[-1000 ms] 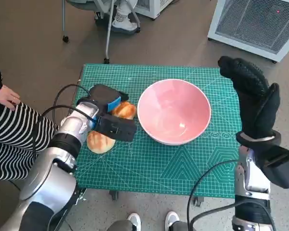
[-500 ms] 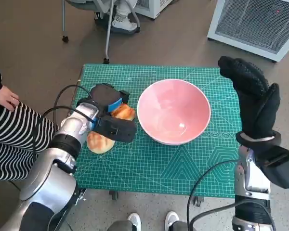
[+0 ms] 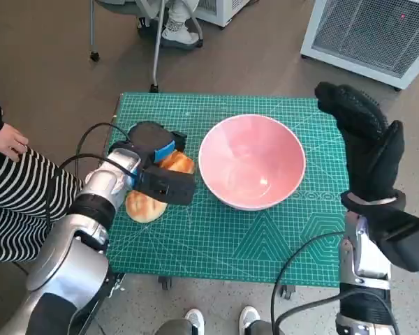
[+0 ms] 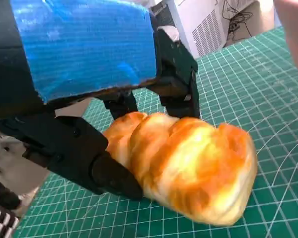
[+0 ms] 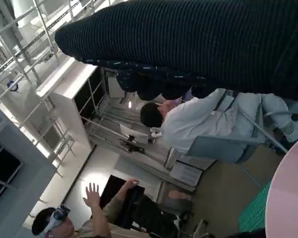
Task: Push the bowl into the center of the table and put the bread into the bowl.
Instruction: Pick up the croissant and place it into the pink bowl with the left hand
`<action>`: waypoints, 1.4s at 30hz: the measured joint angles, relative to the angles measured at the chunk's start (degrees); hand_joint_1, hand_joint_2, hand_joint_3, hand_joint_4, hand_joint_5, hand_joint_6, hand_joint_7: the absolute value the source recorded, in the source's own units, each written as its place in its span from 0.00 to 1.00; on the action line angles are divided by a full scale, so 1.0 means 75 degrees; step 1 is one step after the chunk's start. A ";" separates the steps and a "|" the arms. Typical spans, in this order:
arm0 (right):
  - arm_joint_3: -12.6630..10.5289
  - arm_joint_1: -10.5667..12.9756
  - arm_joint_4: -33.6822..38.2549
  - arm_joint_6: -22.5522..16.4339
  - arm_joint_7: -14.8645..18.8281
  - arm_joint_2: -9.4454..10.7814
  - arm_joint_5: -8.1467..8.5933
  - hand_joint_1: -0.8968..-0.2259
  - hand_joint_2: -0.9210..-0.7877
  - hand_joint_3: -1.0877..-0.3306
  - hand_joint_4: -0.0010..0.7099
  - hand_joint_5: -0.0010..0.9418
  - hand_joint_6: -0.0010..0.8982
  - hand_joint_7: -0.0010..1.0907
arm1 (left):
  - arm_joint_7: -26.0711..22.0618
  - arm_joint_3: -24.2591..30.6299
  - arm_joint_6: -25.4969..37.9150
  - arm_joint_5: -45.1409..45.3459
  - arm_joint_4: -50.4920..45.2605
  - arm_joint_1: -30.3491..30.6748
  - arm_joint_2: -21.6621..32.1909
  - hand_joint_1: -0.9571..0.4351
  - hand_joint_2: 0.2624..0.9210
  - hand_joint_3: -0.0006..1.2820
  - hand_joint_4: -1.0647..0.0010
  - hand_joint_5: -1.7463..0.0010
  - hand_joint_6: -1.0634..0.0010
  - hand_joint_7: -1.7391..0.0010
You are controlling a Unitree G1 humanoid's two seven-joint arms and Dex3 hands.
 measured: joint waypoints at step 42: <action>-0.0014 -0.0023 0.0129 -0.0010 0.0109 -0.0022 0.0047 0.23 0.00 0.37 0.24 0.00 0.08 0.44 | 0.1084 0.2161 -0.2425 -0.1298 -0.3612 -0.0771 0.1202 0.69 0.99 0.01 0.24 0.43 0.38 0.33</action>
